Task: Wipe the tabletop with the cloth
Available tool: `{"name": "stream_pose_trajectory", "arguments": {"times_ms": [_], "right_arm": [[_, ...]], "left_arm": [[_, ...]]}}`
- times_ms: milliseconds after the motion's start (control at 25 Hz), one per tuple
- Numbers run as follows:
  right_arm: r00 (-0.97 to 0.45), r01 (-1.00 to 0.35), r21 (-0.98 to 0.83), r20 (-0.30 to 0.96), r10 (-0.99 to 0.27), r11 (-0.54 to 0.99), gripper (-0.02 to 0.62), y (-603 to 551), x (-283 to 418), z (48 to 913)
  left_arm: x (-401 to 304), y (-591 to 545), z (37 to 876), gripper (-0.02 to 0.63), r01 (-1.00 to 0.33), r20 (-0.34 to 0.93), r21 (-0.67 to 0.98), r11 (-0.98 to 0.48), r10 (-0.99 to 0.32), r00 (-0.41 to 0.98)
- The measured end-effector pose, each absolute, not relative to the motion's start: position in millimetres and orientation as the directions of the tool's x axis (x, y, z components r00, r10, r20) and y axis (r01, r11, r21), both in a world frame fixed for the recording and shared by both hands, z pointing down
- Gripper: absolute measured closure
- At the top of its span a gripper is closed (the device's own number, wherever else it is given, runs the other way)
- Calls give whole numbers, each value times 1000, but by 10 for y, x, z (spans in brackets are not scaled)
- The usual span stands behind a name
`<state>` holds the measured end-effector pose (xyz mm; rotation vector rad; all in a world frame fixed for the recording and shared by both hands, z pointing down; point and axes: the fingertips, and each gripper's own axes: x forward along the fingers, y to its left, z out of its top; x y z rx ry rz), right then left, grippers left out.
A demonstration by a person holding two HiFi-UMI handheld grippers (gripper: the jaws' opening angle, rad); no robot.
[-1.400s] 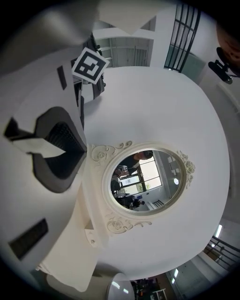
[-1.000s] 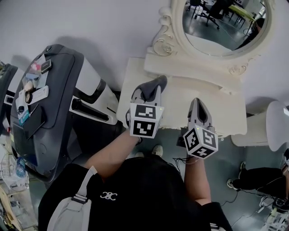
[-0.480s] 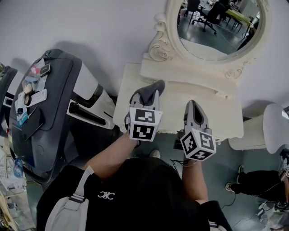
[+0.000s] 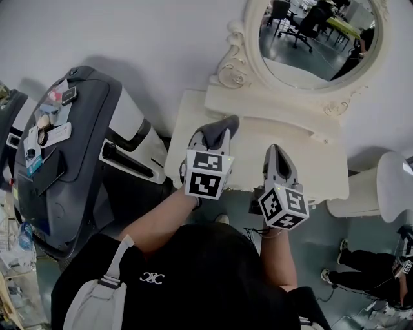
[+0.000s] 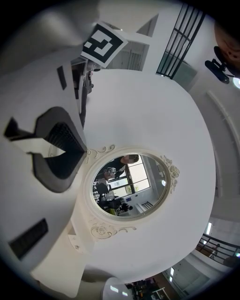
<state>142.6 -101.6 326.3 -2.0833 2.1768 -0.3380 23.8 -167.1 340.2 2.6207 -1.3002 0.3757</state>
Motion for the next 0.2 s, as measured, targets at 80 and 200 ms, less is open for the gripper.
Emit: {"name": "stream_pose_trajectory", "arguments": {"times_ms": [80, 200], "right_arm": [[-56, -972, -231, 76, -996, 38, 586, -1010, 1395, 3273], [-61, -974, -224, 78, -995, 42, 586, -992, 1347, 3287]], "left_arm": [[212, -1659, 3405, 588, -801, 308, 55, -596, -753, 582], [180, -1634, 3405, 588, -800, 304, 54, -597, -754, 583]]}}
